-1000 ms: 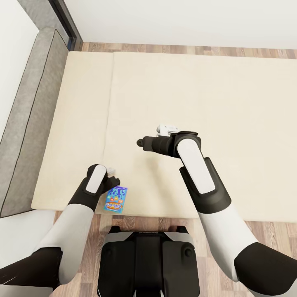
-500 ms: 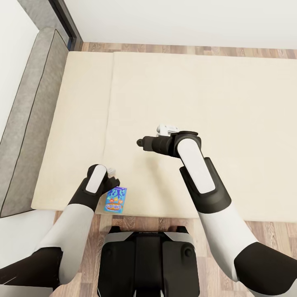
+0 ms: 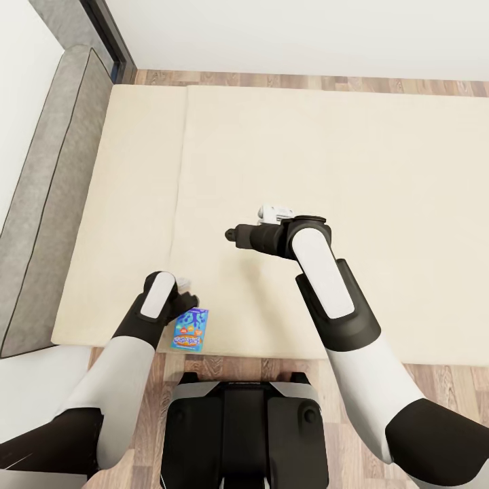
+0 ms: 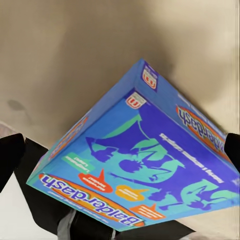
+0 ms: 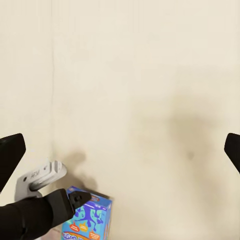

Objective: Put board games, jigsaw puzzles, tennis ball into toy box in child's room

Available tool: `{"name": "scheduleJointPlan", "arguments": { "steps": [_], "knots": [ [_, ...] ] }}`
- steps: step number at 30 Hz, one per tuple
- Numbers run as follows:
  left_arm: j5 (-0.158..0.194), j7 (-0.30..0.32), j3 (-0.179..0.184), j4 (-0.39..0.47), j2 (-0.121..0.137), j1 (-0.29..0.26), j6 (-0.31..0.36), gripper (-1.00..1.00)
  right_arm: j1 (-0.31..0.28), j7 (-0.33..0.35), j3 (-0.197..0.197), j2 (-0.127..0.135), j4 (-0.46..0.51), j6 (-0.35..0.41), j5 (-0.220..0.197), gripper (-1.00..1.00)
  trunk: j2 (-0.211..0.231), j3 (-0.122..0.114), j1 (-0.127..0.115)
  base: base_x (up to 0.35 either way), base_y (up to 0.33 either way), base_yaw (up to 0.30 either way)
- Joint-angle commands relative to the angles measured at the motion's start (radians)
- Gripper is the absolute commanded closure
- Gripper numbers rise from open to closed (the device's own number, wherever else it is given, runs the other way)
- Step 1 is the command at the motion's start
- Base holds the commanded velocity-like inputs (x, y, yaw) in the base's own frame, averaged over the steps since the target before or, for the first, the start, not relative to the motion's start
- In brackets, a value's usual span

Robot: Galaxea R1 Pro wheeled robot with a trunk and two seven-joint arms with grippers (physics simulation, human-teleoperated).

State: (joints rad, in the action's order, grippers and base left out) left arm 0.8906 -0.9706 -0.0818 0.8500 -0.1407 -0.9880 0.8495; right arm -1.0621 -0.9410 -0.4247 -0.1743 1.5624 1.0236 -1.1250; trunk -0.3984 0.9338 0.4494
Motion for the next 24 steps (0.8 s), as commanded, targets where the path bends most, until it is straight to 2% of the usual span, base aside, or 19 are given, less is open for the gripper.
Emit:
{"name": "scheduleJointPlan", "arguments": {
  "steps": [1, 8, 24],
  "knots": [
    [0.015, -0.010, -0.002, 0.001, -0.001, 0.000, 0.002, -1.00, -0.001, -0.010, 0.000, 0.000, 0.001, 0.004, -0.008, -1.00, -0.002, 0.001, 0.001, 0.000, 0.000, 0.000],
    [0.035, -0.013, -0.001, 0.001, 0.000, 0.000, 0.003, -1.00, -0.001, -0.011, 0.000, 0.000, 0.002, 0.004, -0.009, -1.00, -0.002, 0.001, 0.001, 0.000, 0.000, 0.000],
    [0.035, -0.016, 0.005, 0.001, 0.000, 0.003, -0.001, -1.00, -0.001, -0.011, 0.000, 0.000, 0.002, 0.004, -0.008, -1.00, -0.002, 0.001, 0.001, 0.000, 0.000, 0.000]
  ]
}}
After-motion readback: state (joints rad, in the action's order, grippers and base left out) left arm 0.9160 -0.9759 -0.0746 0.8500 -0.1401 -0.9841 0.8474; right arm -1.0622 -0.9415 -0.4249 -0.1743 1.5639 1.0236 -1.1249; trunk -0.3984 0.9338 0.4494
